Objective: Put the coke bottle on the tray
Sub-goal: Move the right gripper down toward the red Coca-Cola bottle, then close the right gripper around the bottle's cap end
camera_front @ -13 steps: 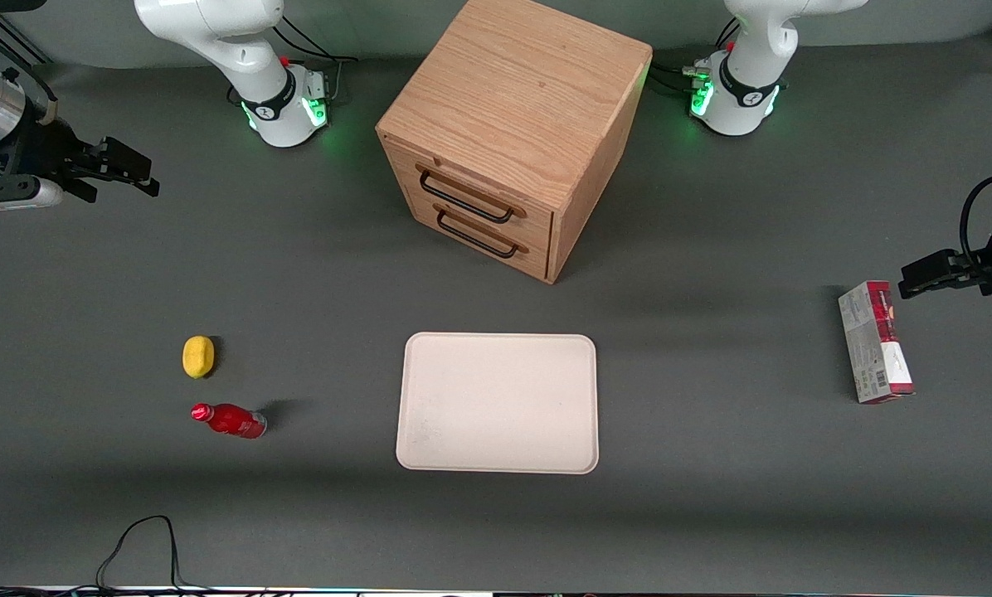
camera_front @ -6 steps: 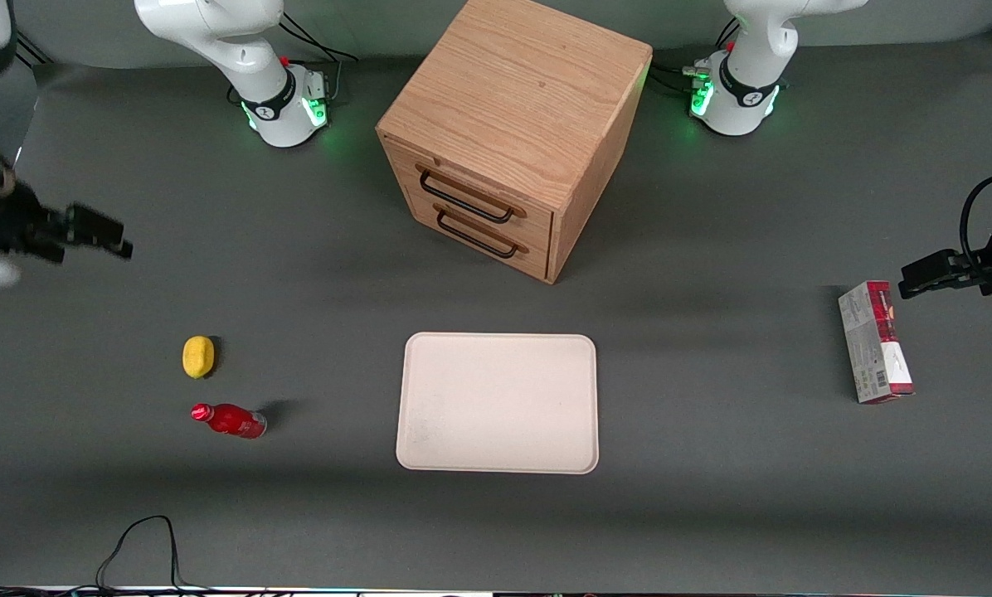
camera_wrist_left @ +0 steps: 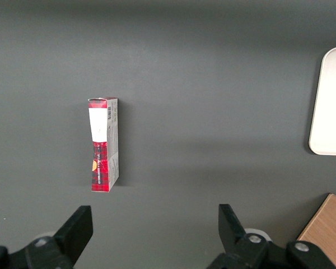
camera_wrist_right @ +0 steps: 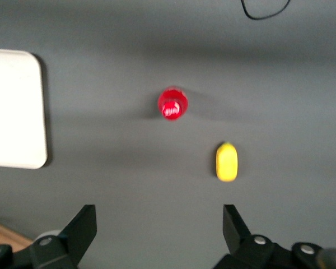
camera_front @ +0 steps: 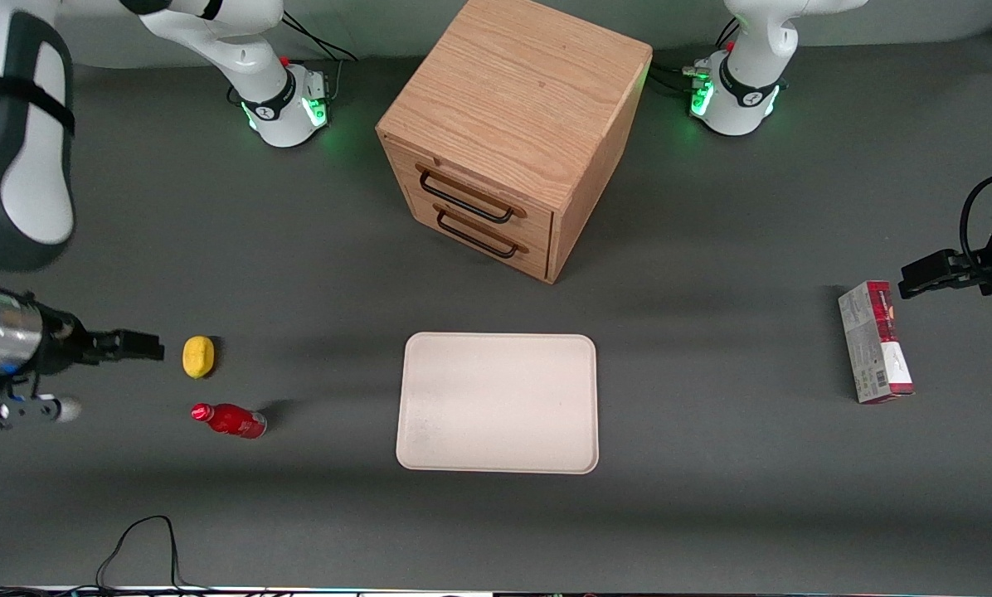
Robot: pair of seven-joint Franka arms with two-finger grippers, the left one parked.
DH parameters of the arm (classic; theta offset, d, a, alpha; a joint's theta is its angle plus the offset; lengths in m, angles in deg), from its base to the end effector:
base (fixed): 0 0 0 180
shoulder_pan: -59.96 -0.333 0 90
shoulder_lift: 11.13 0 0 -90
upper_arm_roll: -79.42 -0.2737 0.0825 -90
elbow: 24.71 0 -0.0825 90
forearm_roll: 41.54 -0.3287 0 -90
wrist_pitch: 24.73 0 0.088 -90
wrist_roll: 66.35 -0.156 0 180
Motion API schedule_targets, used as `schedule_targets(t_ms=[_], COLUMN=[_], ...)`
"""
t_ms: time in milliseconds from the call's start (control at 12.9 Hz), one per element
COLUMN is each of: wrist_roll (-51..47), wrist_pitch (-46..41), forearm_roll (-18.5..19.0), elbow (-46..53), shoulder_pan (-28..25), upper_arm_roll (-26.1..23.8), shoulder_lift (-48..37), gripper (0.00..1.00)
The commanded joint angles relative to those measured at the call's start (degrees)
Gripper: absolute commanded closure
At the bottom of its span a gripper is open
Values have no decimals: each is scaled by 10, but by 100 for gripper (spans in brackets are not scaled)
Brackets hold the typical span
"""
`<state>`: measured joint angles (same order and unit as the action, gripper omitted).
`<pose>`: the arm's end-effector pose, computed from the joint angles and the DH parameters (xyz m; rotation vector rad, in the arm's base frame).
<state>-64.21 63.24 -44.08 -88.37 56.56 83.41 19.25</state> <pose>0.6142 0.0097 0.4226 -3.1257 -0.0531 0.1637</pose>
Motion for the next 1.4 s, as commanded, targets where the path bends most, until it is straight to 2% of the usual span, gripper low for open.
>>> schedule_targets(t_ms=[0,233,389,778,856,933,1011,1167,1244,1322], wrist_roll=[14,15,13,5,5,6,7,4,3,3], wrist_pitch=[64,240,316,360,360,360,360,360,357,355], forearm_roll=[1,0,-1,-3,-3,-3,-3,-3,-3,-3], elbow=[-17,-153,-197,-250,-251,-251,-249,-242,-236,-234], shoulder_pan=[1,1,0,-3,-3,-3,-3,-3,-4,-4], upper_arm_roll=[-1,0,-1,-2,-2,-2,-2,-2,-3,-3], shoulder_lift=[27,20,27,29,27,27,27,27,26,24], gripper=[0,0,0,0,5,25,55,92,100,100])
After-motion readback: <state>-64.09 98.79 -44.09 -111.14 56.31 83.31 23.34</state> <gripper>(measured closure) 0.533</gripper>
